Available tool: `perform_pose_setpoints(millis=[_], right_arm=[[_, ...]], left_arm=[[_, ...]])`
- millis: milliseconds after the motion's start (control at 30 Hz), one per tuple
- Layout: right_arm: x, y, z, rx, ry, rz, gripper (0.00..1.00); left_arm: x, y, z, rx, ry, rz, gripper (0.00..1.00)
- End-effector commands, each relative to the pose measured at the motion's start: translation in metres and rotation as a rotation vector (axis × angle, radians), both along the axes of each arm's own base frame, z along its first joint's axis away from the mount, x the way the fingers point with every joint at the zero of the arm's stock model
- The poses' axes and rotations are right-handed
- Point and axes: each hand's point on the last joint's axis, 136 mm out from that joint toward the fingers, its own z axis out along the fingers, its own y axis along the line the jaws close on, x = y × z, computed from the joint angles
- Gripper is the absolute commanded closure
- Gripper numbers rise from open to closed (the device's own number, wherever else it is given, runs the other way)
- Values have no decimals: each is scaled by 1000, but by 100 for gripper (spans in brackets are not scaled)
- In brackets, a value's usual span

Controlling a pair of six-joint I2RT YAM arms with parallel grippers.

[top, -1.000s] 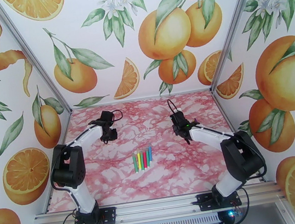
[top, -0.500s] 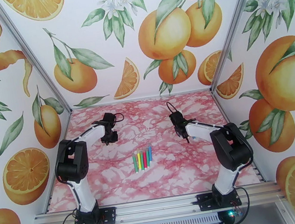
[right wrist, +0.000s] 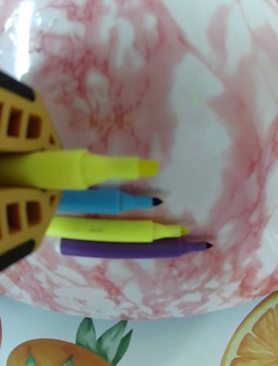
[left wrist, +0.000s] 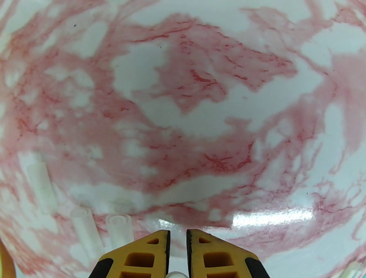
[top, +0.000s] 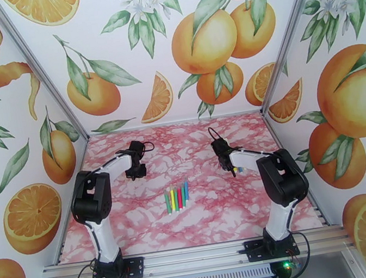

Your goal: Open the pen caps

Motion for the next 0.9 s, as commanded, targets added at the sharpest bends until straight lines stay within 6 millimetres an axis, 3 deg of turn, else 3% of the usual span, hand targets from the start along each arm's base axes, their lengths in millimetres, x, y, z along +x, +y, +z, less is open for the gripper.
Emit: perform_pose_setpoints(millis=[0, 333, 500, 867], right_arm=[[2, -5, -1, -18, 16, -11, 100], [1, -9, -5, -10, 26, -28, 97], [0, -10, -6, -6, 25, -36, 88], [-1, -11, -6, -4, 29, -39, 86]], left_arm=[[6, 0, 3, 9, -1, -2, 96], [2, 6, -4, 44, 27, 1, 90], [2, 8, -8, 53, 38, 1, 88], [2, 8, -8, 57, 39, -1, 81]])
